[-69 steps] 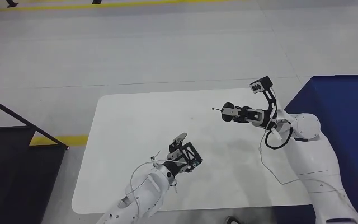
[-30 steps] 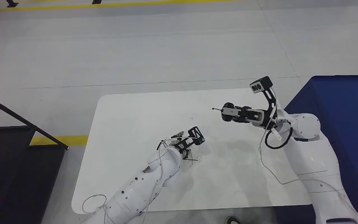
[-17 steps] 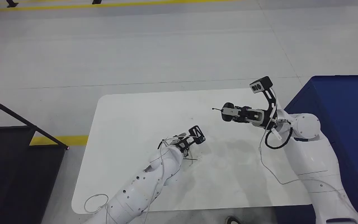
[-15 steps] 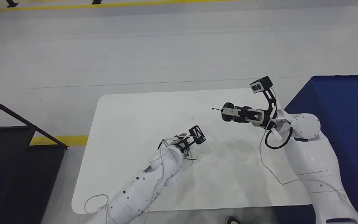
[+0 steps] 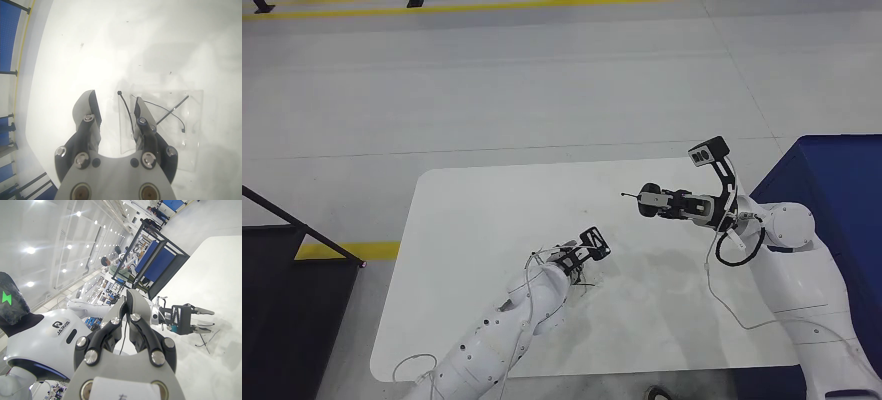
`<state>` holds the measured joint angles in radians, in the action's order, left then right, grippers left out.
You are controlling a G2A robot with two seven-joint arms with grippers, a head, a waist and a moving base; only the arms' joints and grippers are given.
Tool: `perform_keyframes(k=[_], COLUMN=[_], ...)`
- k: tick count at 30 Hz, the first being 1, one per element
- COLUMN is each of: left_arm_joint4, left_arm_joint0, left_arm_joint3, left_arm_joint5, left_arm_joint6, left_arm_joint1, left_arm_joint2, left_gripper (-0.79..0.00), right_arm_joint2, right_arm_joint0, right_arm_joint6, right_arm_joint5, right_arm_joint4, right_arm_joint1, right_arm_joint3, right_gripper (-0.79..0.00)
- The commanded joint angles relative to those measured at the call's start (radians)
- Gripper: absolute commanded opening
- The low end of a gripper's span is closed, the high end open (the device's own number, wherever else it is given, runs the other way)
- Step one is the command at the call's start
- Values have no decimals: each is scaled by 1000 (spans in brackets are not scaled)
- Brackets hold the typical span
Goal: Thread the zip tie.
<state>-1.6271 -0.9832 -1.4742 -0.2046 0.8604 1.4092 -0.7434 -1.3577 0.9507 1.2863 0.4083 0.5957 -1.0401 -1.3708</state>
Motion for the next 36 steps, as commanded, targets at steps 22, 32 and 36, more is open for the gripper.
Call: perform_keyframes(k=[22,32,36], left_arm_joint4=[-3,-31,-46], left_arm_joint0=[26,-10,-29], left_arm_joint3=[39,-7,-28], left_arm_joint5=[10,9,9], left_arm_joint6=[47,50,45], left_arm_joint1=[34,30,28], left_arm_joint2=[-14,-49,-63], left_gripper=[-554,-686,-714], right_arm_joint2=[0,0,0], right_arm_joint0=[0,0,0], right_arm_joint6=[0,0,0], right_arm_joint5=[0,0,0], right_arm_joint4=[0,0,0], right_arm_joint1=[0,0,0], right_arm_joint3=[0,0,0], right_gripper=[-785,-785,-785])
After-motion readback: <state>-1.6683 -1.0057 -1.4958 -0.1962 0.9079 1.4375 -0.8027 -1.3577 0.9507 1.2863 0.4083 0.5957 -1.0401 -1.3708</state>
